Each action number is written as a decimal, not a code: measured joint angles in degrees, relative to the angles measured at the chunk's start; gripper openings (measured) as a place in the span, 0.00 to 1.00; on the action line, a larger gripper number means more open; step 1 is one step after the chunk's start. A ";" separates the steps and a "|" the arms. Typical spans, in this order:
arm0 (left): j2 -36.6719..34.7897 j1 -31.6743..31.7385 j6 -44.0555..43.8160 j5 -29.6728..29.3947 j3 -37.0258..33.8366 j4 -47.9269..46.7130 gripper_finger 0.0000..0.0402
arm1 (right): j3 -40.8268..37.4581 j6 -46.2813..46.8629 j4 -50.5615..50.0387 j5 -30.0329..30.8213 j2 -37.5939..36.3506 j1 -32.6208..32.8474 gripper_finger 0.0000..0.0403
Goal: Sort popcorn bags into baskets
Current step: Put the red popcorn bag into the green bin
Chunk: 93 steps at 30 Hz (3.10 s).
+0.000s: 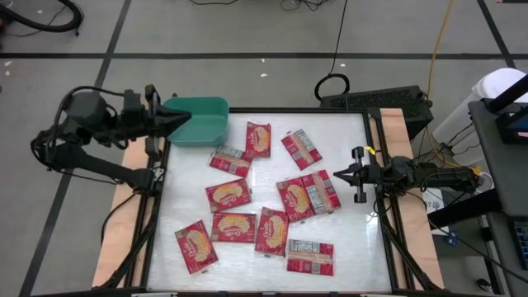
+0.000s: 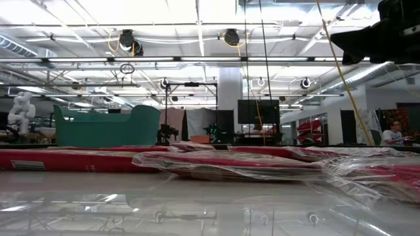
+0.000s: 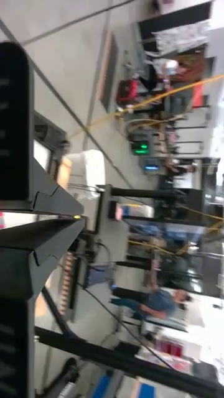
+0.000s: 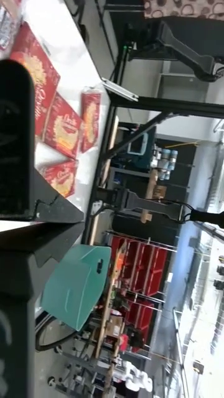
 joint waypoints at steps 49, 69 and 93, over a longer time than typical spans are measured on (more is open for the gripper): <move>28.22 -2.61 -36.69 2.24 -2.18 -42.35 0.06 | 62.66 52.29 -34.07 -0.10 44.01 -0.03 0.00; 28.13 -13.54 -53.93 16.50 -29.66 -22.18 0.41 | 80.10 53.36 -52.20 -4.62 67.41 -1.85 0.00; 29.95 -15.24 -80.32 14.37 -43.49 -6.78 0.68 | 71.82 55.79 -46.22 -7.80 67.60 -1.99 0.00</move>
